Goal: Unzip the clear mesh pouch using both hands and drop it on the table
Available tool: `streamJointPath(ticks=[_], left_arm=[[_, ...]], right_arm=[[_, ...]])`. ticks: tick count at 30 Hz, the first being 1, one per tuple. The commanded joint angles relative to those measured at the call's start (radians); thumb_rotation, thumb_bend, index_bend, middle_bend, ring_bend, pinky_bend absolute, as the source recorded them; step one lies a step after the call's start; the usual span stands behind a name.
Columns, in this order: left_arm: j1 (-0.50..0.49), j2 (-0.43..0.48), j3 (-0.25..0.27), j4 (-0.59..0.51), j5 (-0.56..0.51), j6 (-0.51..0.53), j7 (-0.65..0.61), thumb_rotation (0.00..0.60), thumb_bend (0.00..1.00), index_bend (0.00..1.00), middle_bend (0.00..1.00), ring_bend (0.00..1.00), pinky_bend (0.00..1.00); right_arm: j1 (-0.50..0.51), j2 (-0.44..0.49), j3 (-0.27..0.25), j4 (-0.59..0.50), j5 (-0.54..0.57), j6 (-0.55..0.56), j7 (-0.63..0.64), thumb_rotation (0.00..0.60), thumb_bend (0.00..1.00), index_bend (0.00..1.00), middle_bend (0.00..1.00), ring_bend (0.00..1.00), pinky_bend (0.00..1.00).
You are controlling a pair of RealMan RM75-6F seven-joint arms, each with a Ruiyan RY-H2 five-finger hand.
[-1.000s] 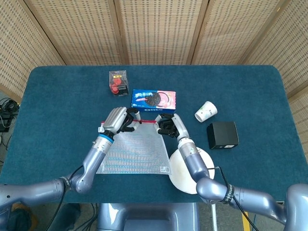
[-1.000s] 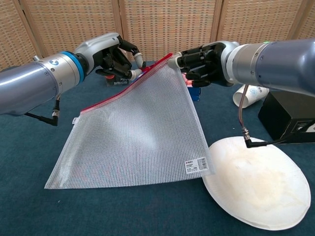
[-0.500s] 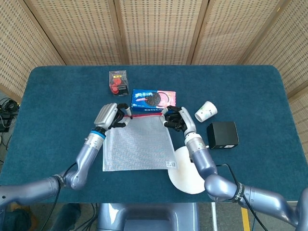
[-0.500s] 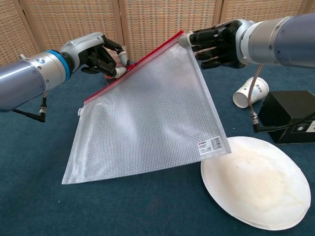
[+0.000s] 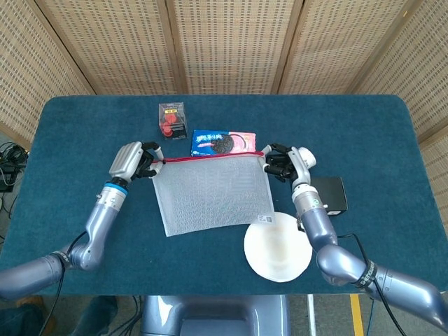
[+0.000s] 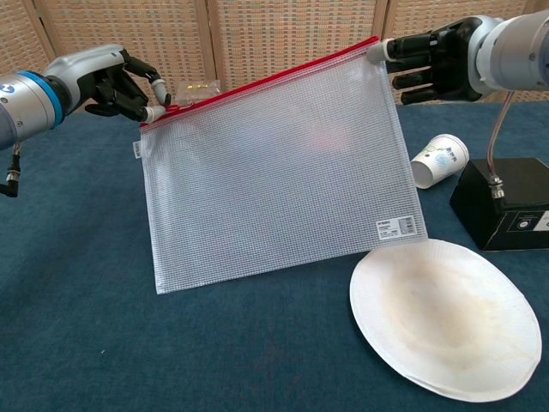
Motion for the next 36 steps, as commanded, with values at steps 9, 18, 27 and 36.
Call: streamJointPath(ticks=[9, 18, 27, 36], left_arm=[[0.005, 0.091, 0.003, -0.044, -0.042, -0.036, 0.055, 0.6, 0.89, 0.92, 0.94, 0.96, 1.0], [0.002, 0.099, 0.004, -0.052, -0.065, -0.033, 0.075, 0.6, 0.89, 0.92, 0.94, 0.96, 1.0], [0.002, 0.119, 0.022, -0.065, -0.046, -0.068, 0.059, 0.6, 0.03, 0.16, 0.93, 0.96, 1.0], [0.053, 0.201, 0.038, -0.154, 0.017, 0.034, 0.089, 0.6, 0.0, 0.0, 0.92, 0.96, 1.0]], right_arm=[[-0.013, 0.033, -0.015, 0.031, 0.026, 0.001, 0.008, 0.6, 0.78, 0.8, 0.9, 0.91, 1.0], [-0.015, 0.04, -0.028, 0.047, 0.031, 0.002, 0.011, 0.6, 0.78, 0.8, 0.9, 0.91, 1.0], [-0.016, 0.091, -0.098, 0.059, -0.048, -0.097, -0.039, 0.6, 0.0, 0.1, 0.72, 0.85, 1.0], [-0.072, 0.141, -0.175, 0.005, -0.265, 0.001, -0.095, 0.6, 0.0, 0.0, 0.67, 0.82, 1.0]])
